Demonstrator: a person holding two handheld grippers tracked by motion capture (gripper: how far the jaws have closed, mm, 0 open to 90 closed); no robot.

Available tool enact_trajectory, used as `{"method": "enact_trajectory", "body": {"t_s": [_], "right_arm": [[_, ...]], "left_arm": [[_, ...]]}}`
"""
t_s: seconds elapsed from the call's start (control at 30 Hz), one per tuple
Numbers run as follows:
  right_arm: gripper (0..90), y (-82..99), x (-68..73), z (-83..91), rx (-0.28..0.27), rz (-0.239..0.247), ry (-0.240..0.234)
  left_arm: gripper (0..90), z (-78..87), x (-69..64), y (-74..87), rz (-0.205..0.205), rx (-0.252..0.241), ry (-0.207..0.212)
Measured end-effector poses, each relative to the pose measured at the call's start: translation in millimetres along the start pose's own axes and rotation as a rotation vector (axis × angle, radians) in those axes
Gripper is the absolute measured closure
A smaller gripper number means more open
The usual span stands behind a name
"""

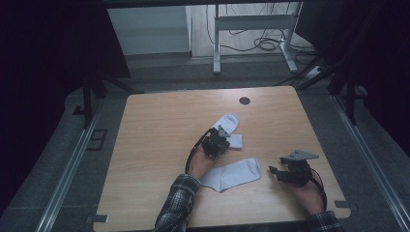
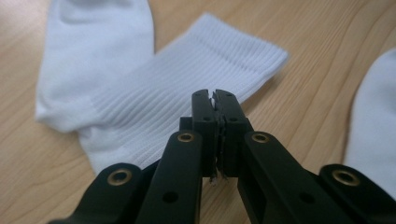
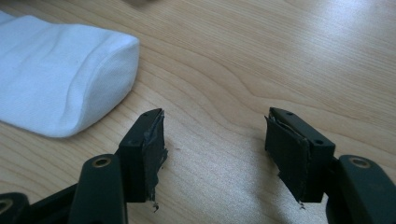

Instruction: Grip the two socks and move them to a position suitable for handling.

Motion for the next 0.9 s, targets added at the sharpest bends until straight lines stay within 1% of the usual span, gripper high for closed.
{"method": "enact_trajectory", "body": {"t_s": [0.1,0.2,0.3,0.4,0.47,0.57,0.63,0.67,0.7,0.8,0.9], "right_arm": [[37.4,0.0,0.0,0.0,0.000,0.000,0.000],[37.4,0.0,-0.1,-0.1,-0.001,0.002,0.000],[37.4,0.0,0.1,0.0,0.001,-0.001,0.000],[37.4,0.0,0.1,0.0,0.000,0.000,0.000],[37.4,0.0,0.1,0.0,0.000,0.000,0.000],[37.4,0.0,0.1,0.0,0.001,-0.001,0.000],[37.4,0.0,0.1,0.0,0.000,-0.001,0.000],[37.4,0.0,0.1,0.0,0.000,-0.001,0.000],[37.4,0.0,0.1,0.0,0.000,-0.001,0.000],[37.4,0.0,0.1,0.0,0.001,0.000,0.000],[37.4,0.0,0.1,0.0,0.001,0.000,0.000]], "left_arm": [[87.5,11.8,5.9,-2.5,0.024,-0.038,-0.020],[87.4,25.1,14.1,-3.3,0.053,-0.078,-0.057],[87.4,37.9,24.1,-0.7,0.098,-0.120,-0.097],[87.3,46.8,33.4,5.1,0.147,-0.146,-0.132],[87.2,50.7,38.9,10.9,0.171,-0.145,-0.162],[87.2,53.2,47.1,22.3,0.231,-0.152,-0.197],[87.2,53.6,53.1,30.9,0.263,-0.154,-0.221],[87.2,53.6,53.1,30.9,0.263,-0.154,-0.221],[87.2,53.7,59.6,40.4,0.302,-0.152,-0.236],[87.0,54.0,66.6,50.3,0.338,-0.142,-0.259],[86.7,54.1,72.5,59.3,0.362,-0.131,-0.279]]}}
Point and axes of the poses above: each handheld gripper's, and its own axes: z roughly backward along the jaws, y roughly out of its underside, x roughly to its left, the point moved 2 cm from there along -z, roughly forward along the jaws, and after that the axes turned 9 degrees about -z, right-handed, at the moved point
